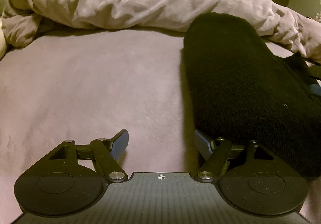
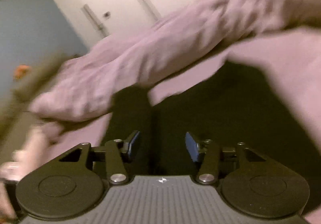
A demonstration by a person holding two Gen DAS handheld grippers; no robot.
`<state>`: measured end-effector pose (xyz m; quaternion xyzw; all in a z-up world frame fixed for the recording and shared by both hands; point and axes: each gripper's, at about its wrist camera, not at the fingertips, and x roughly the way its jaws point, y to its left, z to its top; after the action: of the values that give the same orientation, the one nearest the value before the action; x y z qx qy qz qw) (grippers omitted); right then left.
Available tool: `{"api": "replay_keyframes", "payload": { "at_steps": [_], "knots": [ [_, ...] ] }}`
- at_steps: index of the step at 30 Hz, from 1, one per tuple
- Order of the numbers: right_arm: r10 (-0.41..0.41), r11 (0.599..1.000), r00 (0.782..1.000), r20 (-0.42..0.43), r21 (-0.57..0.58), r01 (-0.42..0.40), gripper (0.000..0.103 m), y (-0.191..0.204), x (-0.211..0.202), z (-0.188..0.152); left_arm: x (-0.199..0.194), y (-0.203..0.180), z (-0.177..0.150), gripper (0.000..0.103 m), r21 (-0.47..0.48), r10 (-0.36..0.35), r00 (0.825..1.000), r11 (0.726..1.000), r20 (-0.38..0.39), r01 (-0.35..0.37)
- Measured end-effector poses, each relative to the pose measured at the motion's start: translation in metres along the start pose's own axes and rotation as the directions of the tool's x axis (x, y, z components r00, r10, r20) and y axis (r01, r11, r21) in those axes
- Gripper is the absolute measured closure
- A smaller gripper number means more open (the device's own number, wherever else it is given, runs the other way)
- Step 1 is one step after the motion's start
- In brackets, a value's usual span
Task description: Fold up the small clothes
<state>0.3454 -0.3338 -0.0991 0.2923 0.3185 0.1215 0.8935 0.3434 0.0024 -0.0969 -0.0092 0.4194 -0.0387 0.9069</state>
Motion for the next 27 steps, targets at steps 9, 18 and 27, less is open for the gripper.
{"api": "replay_keyframes", "payload": {
  "at_steps": [9, 18, 27],
  "knots": [
    [0.124, 0.99, 0.975, -0.182, 0.086, -0.11, 0.086, 0.007, 0.061, 0.003, -0.002, -0.001, 0.001, 0.026, 0.028, -0.001, 1.0, 1.0, -0.001, 0.001],
    [-0.156, 0.965, 0.986, 0.053, -0.206, 0.163, 0.089, 0.04, -0.006, -0.009, -0.019, -0.008, 0.008, 0.008, 0.018, -0.017, 0.998, 1.0, 0.064, 0.016],
    [-0.273, 0.933, 0.953, 0.127, -0.207, 0.295, 0.01, 0.014, -0.015, -0.007, 0.0, -0.027, 0.006, 0.025, 0.106, 0.044, 0.999, 0.993, 0.005, -0.045]
  ]
}}
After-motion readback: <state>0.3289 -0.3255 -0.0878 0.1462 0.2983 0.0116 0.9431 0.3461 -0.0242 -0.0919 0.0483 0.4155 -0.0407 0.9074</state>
